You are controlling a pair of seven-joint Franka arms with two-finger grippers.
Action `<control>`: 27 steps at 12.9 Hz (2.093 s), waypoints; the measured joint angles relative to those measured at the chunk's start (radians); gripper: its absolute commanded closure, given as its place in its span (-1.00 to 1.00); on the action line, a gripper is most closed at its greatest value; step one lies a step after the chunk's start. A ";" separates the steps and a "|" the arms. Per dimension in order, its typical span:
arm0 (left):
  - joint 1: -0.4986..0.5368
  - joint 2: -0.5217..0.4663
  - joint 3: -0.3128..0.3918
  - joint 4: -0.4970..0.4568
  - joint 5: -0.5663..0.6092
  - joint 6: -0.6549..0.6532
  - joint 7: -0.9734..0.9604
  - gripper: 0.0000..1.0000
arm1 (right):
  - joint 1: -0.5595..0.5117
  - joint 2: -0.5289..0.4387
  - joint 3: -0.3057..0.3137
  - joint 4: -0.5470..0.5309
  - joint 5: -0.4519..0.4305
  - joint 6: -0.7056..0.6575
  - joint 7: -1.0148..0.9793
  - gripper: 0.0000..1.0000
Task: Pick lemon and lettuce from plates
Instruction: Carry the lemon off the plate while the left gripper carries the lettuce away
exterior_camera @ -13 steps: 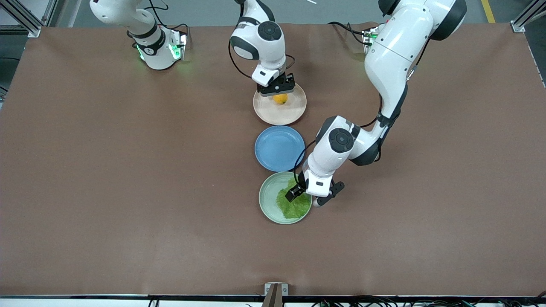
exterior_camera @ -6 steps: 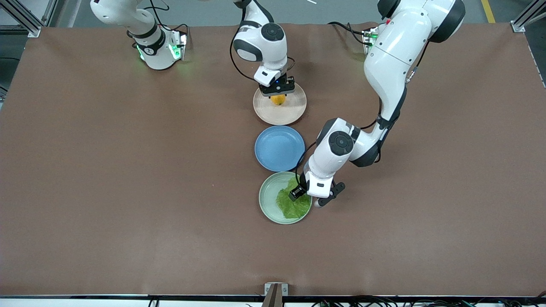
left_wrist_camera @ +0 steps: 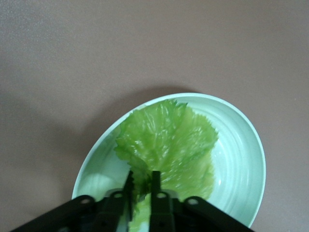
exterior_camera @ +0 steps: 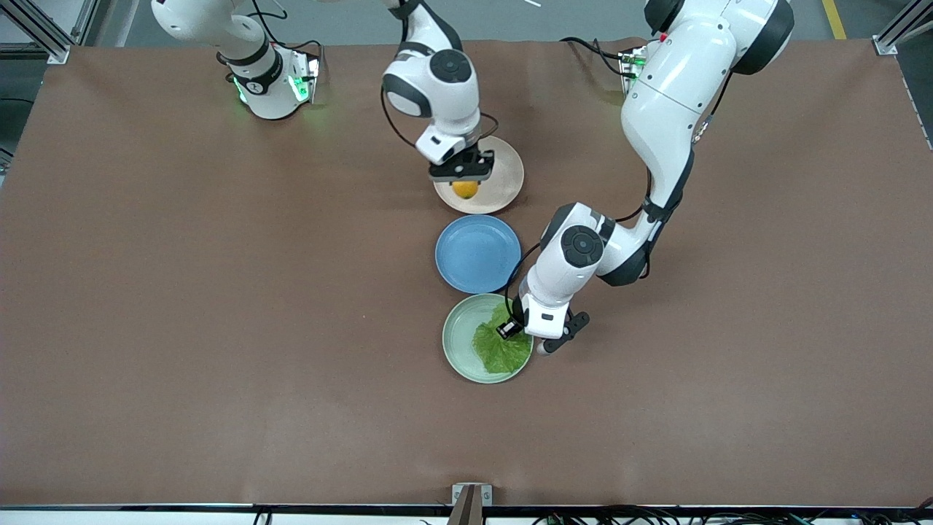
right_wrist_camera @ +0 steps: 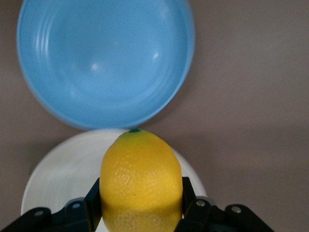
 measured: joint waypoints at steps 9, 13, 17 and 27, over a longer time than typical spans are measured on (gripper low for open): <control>0.055 -0.177 -0.001 0.003 0.000 -0.010 -0.020 0.99 | -0.750 -0.086 -0.009 -0.031 0.041 -0.160 -0.707 1.00; 0.226 -0.384 -0.079 -0.264 0.001 -0.063 0.194 0.99 | -0.827 0.033 -0.005 -0.030 0.042 -0.043 -0.840 1.00; 0.514 -0.526 -0.231 -0.607 0.003 -0.031 0.534 0.98 | -0.850 0.128 -0.001 0.019 0.057 0.030 -0.907 1.00; 0.821 -0.552 -0.388 -0.916 0.007 0.141 0.975 0.91 | -0.856 0.198 0.006 0.033 0.059 0.083 -0.940 -1.00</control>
